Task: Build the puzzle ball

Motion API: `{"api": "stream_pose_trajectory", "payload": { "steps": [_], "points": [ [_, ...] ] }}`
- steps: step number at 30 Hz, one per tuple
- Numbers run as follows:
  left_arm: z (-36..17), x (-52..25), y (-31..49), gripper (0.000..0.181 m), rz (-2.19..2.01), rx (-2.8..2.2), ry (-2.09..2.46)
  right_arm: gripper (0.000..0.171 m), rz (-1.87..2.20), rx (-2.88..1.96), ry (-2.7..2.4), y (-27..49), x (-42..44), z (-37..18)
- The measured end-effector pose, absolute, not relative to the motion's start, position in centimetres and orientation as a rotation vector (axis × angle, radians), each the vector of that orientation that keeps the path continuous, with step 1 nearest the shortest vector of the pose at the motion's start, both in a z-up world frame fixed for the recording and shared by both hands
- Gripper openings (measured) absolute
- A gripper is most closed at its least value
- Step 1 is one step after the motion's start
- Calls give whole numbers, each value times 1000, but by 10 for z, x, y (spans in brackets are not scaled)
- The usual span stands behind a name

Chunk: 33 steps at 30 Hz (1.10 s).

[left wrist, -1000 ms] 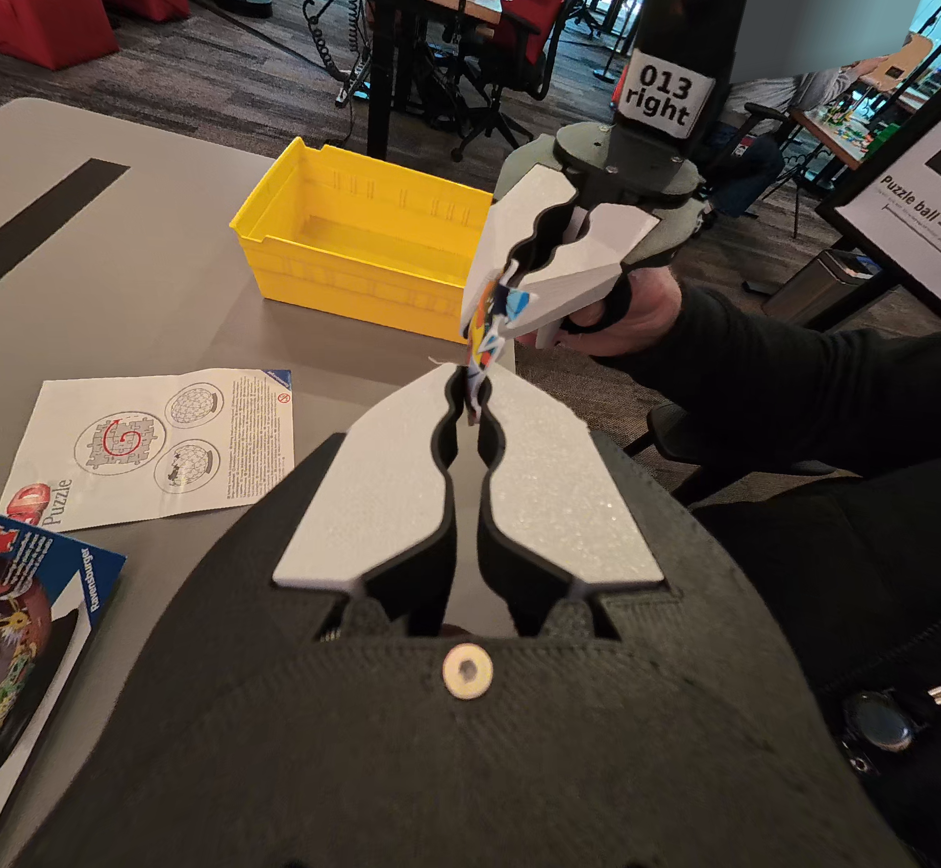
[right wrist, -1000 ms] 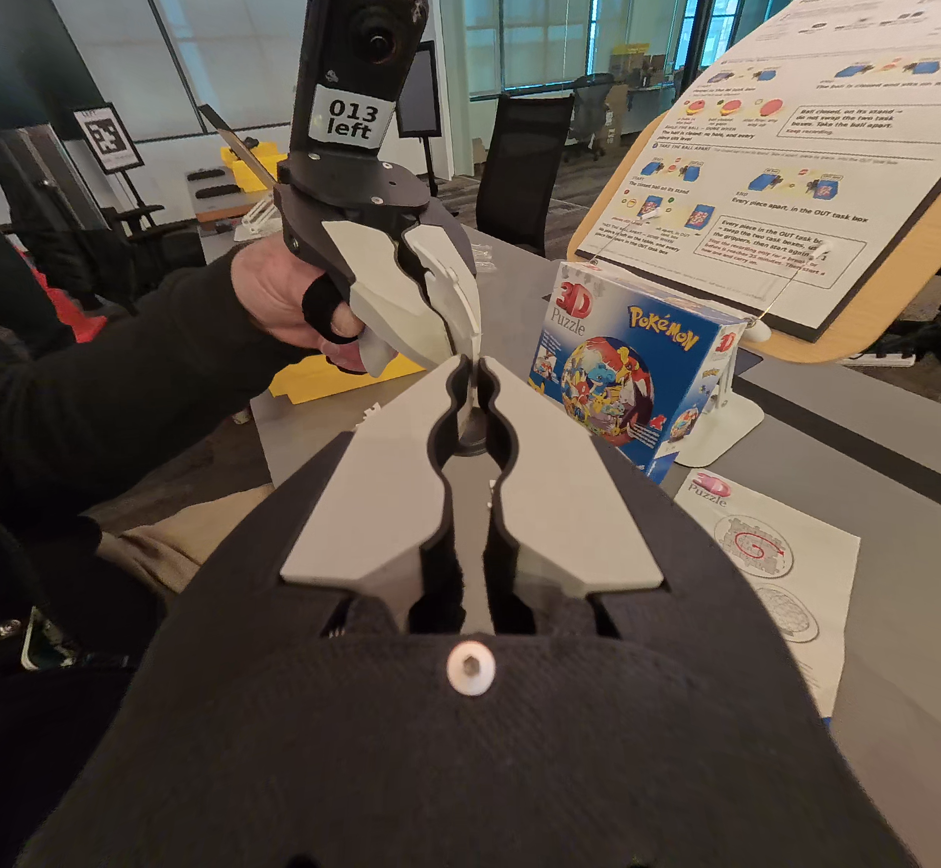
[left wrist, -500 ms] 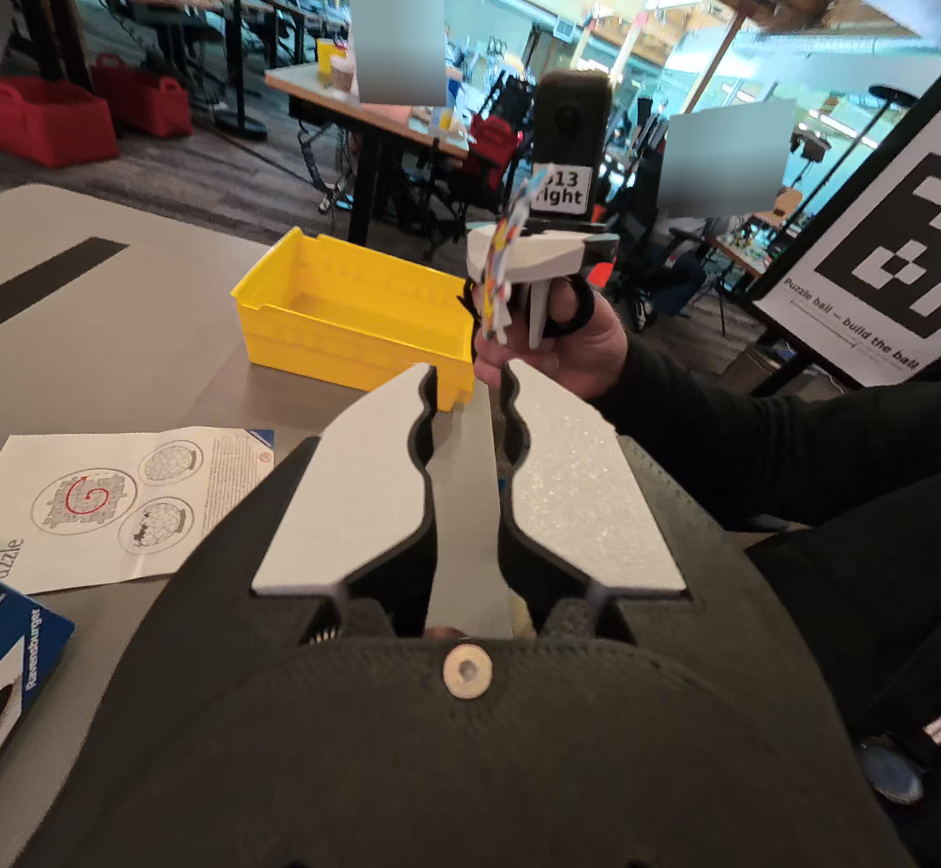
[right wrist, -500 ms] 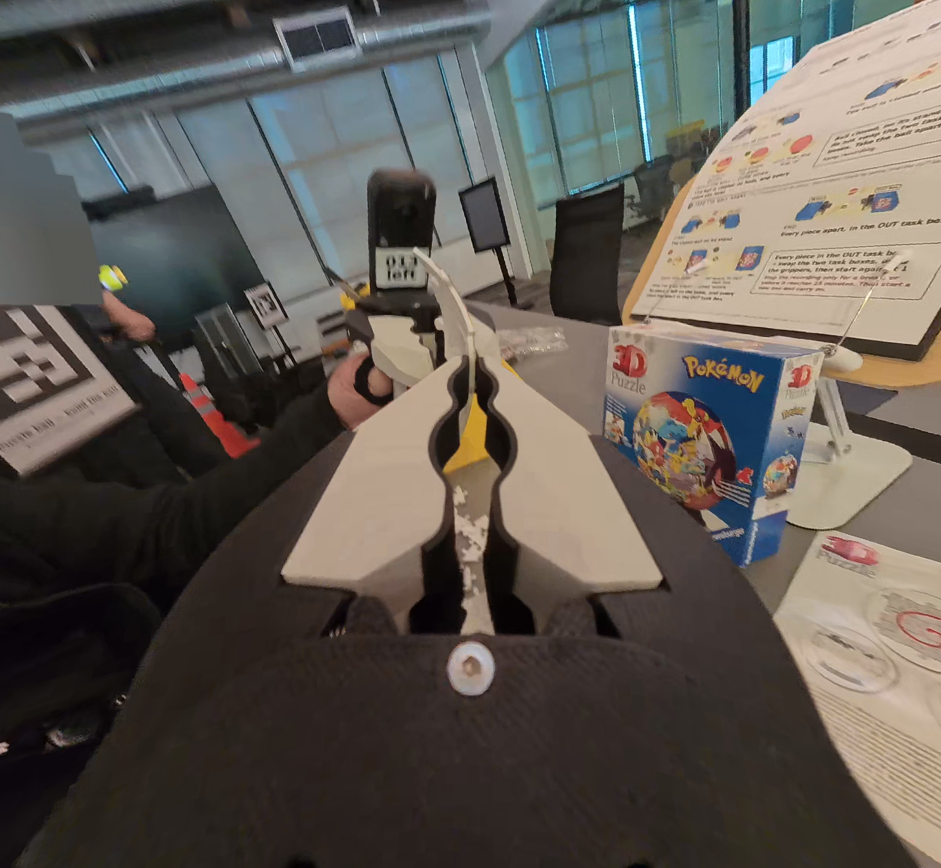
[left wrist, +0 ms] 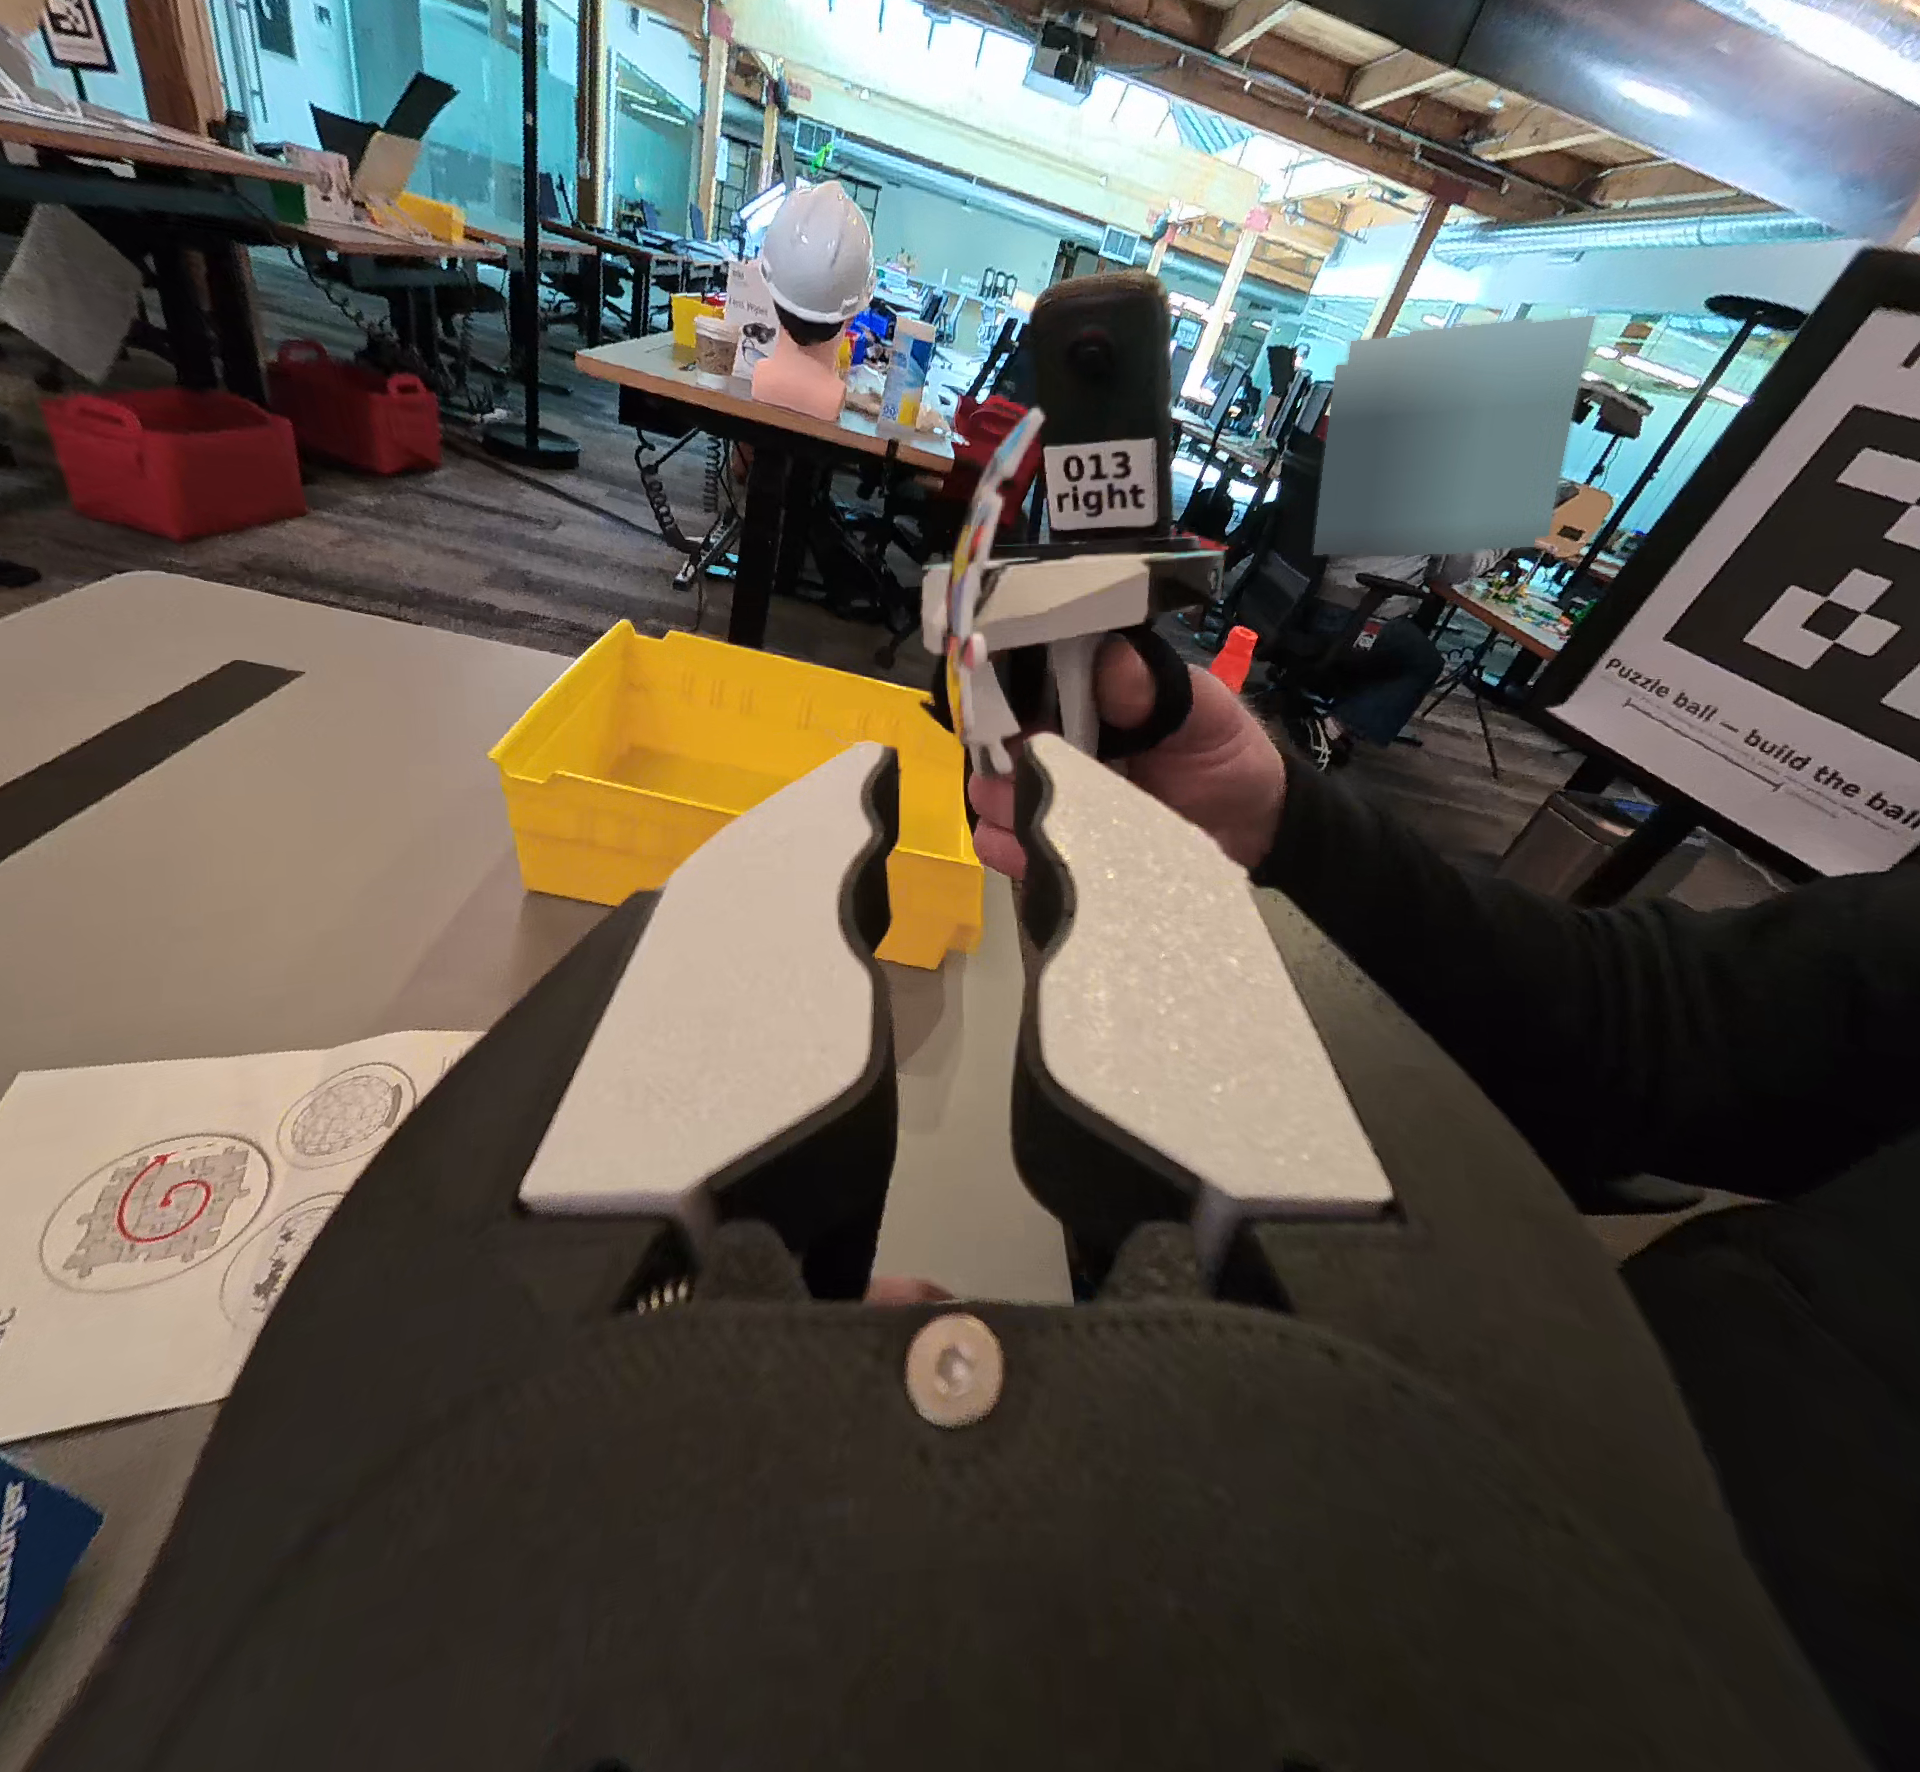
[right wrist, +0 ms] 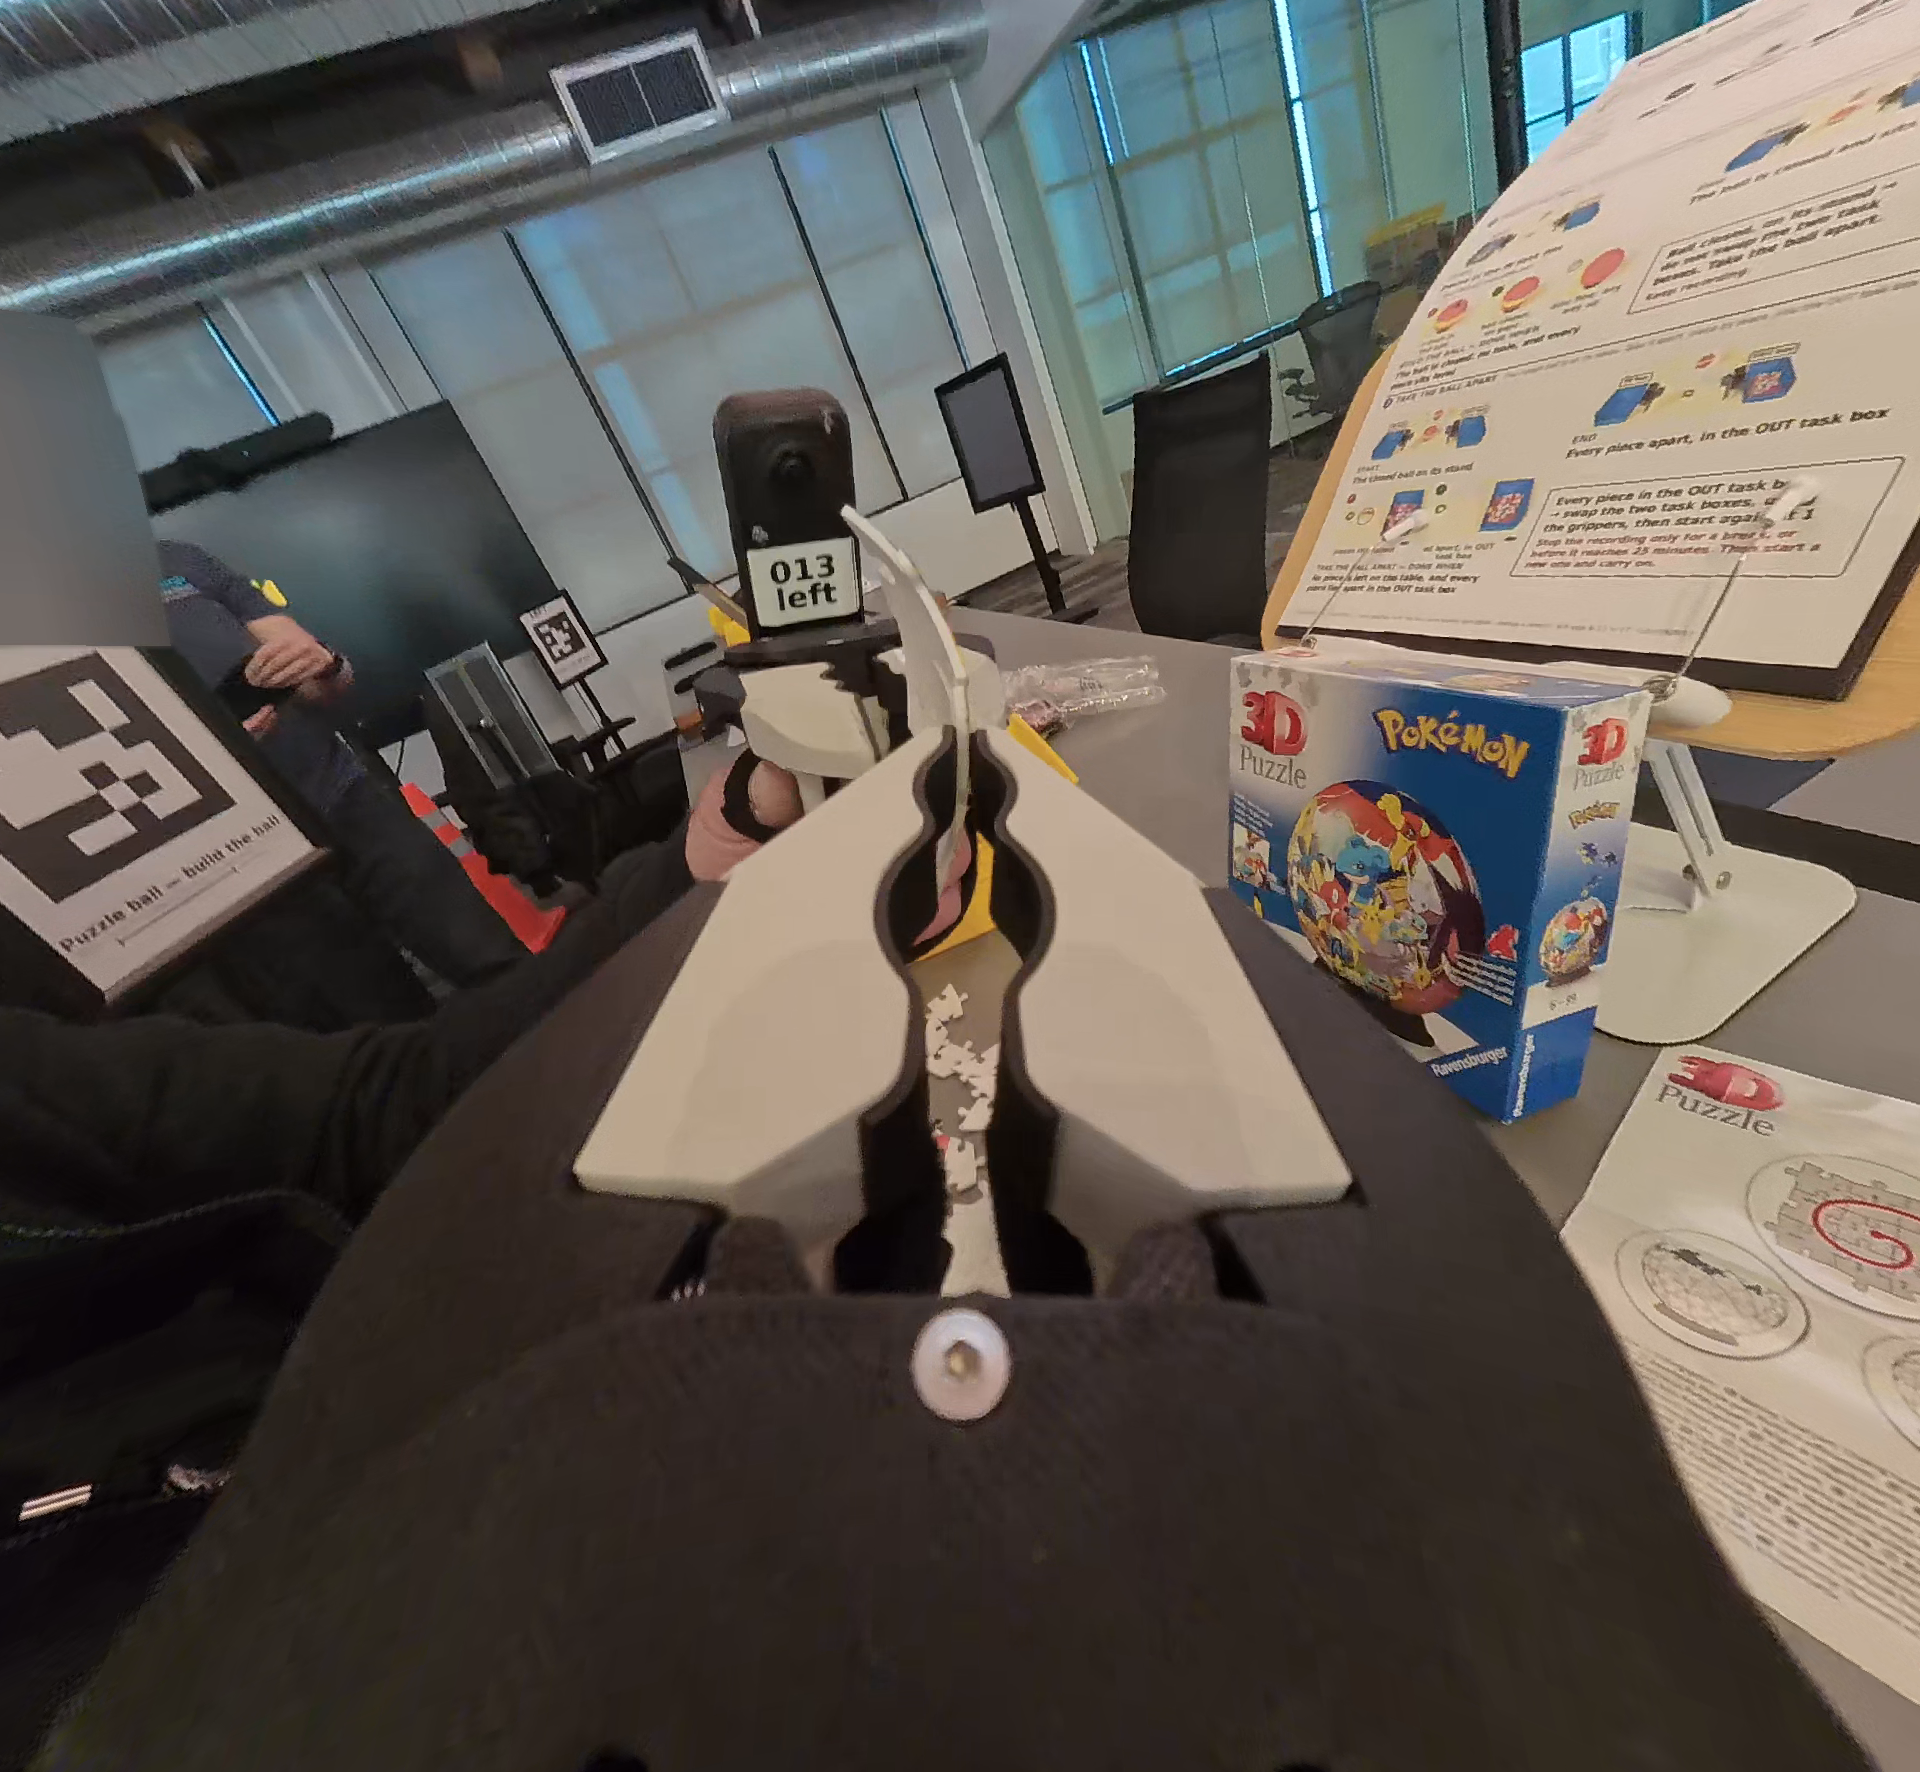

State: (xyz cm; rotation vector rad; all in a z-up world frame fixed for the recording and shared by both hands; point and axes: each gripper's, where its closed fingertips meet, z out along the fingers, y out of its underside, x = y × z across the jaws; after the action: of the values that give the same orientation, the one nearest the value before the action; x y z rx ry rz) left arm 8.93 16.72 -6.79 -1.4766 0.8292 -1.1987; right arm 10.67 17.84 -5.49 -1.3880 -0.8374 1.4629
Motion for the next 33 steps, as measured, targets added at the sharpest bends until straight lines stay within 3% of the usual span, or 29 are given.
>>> {"api": "stream_pose_trajectory", "payload": {
  "steps": [8, 13, 23, 26, 33],
  "points": [
    [-60, 91, 171, 2, -1209, -1455, 779, 2, 1383, -1419, -895, 172, 96, -56],
    [-34, 66, 181, 2, -1236, -1318, 597, 29, 1413, -1363, -801, 179, 110, -38],
    [25, 4, 163, 2, -1224, -1026, 472, 24, 1455, -1333, -792, 178, 129, -26],
    [36, 1, 144, 2, -838, -969, 574, 25, 1433, -1349, -848, 171, 119, -30],
    [60, 40, 74, 2, 706, -658, 935, 23, 1449, -1369, -861, 174, 114, -38]
  ]
}}
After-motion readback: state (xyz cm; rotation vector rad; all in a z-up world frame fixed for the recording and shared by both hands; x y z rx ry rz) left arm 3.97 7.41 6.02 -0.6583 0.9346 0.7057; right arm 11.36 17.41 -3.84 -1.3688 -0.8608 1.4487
